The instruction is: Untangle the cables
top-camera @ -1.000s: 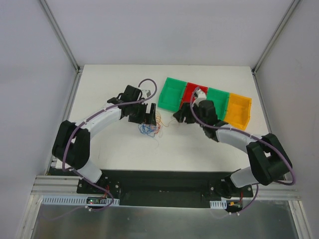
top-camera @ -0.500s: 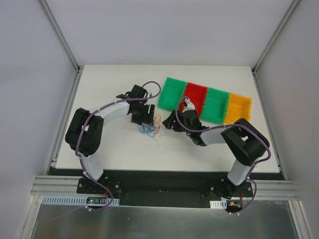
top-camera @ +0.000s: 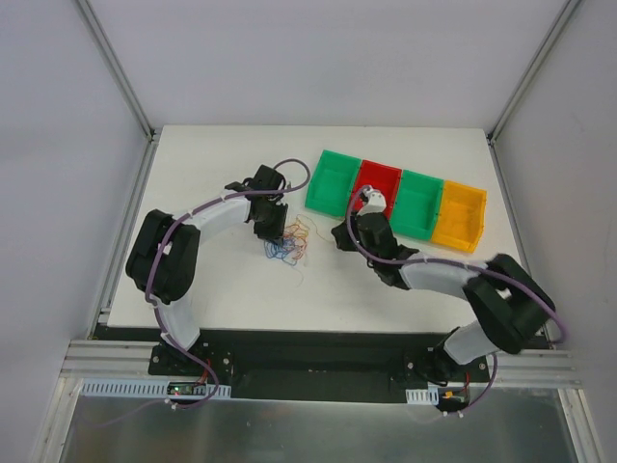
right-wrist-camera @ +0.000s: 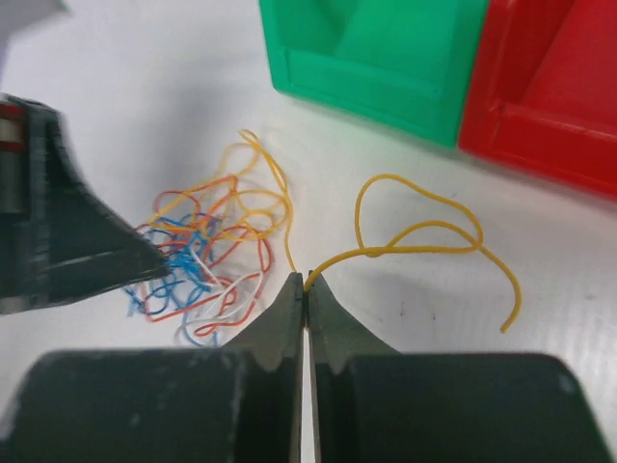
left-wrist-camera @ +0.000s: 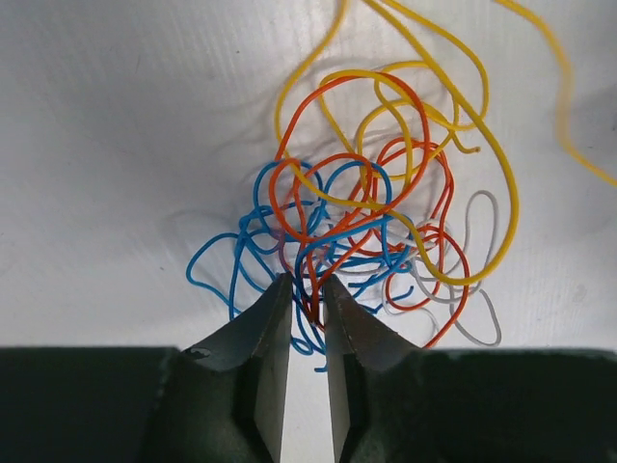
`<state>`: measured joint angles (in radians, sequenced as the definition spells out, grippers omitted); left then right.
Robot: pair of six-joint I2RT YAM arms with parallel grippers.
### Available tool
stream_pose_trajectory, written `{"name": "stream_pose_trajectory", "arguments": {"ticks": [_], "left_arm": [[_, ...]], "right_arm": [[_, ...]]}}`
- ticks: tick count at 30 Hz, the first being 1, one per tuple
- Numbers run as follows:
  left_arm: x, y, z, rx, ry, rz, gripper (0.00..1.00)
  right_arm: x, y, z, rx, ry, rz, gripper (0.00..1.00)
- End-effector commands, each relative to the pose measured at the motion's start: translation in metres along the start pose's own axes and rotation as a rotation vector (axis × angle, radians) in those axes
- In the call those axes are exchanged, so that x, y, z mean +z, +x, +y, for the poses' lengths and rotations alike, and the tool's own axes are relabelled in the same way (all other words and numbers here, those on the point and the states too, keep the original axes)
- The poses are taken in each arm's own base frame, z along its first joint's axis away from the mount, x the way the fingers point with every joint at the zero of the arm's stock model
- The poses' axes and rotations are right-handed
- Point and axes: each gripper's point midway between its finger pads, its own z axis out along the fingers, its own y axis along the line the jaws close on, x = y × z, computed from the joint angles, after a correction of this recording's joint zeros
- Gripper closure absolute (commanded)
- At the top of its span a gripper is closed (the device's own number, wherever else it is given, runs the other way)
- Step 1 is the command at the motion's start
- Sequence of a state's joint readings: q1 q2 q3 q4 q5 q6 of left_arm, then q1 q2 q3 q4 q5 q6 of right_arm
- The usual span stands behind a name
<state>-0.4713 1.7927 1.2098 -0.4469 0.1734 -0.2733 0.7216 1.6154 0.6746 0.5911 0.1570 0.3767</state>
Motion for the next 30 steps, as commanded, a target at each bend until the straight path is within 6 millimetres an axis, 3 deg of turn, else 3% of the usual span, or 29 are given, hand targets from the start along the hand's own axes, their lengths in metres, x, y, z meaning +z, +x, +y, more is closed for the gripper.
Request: {"name": "stream_pose_trajectory", "arguments": {"ticks": [1,5,11,16,17,23,27,30], "left_arm": [[-0.025,-0.012,0.008,0.016,-0.07,-0.064,0.84],[-0.032,-0.016,0.017,0.018,-0.131,-0.085,1.0],[-0.045,-0.023,0.024,0.016,-0.181,-0.118,1.0],[-0.056,-0.027,0.032,0.019,-0.226,-0.156,1.0],[-0.057,-0.028,0.033,0.018,-0.236,-0.159,1.0],[-0.066,-0.028,0.045,0.013,-0.288,-0.176,1.0],[-0.07,-0.026,0.056,0.017,-0.341,-0.186,1.0],[-0.076,-0.026,0.07,0.016,-0.412,-0.198,1.0]], "right_arm": [[-0.064,-0.076,0.002,-0.062,0.069,-0.239,0.99],[-0.122,-0.12,-0.011,-0.076,0.151,-0.369,0.99],[-0.199,-0.17,-0.055,0.034,0.214,-0.49,1.0],[-0.281,-0.207,-0.085,0.021,0.377,-0.616,1.0],[-0.3,-0.219,-0.084,0.01,0.406,-0.649,1.0],[-0.379,-0.251,-0.097,-0.052,0.671,-0.691,1.0],[-0.435,-0.274,-0.086,-0.074,0.733,-0.793,1.0],[-0.467,-0.29,-0.073,-0.077,0.723,-0.857,0.99]]}}
